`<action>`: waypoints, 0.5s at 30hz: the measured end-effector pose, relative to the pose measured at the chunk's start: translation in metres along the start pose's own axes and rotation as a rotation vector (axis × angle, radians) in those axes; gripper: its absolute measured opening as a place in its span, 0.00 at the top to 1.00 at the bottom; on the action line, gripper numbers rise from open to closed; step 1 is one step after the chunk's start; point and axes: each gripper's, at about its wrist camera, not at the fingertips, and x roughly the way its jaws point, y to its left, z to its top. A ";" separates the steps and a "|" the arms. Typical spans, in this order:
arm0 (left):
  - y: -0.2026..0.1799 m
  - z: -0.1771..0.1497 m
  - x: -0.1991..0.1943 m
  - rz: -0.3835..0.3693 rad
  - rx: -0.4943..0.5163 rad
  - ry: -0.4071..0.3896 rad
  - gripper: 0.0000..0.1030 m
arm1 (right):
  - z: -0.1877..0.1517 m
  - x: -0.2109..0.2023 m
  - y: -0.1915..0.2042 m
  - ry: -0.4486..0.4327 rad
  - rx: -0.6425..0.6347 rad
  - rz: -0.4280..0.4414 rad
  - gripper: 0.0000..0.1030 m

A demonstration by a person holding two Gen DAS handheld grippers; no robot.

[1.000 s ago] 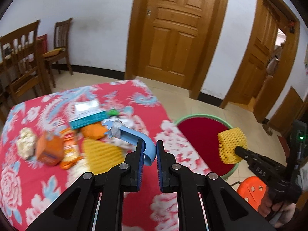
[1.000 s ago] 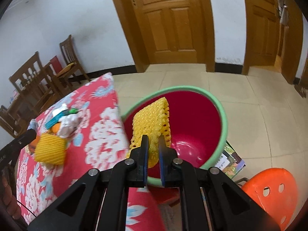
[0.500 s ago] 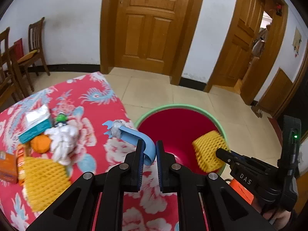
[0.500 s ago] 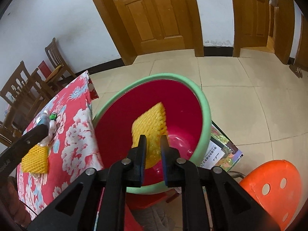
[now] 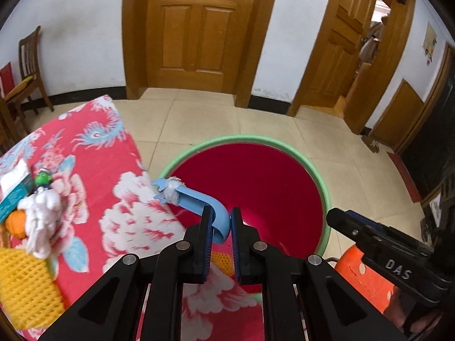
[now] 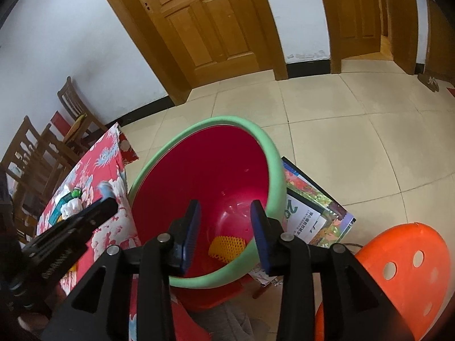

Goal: Collect trash
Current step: 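Carry the foam net and comb over the red bucket and open both grippers, then move both grippers back over the table toward the remaining trash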

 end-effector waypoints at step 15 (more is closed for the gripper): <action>0.005 -0.003 -0.012 0.023 -0.011 -0.021 0.51 | 0.000 -0.009 0.005 -0.020 0.002 0.010 0.53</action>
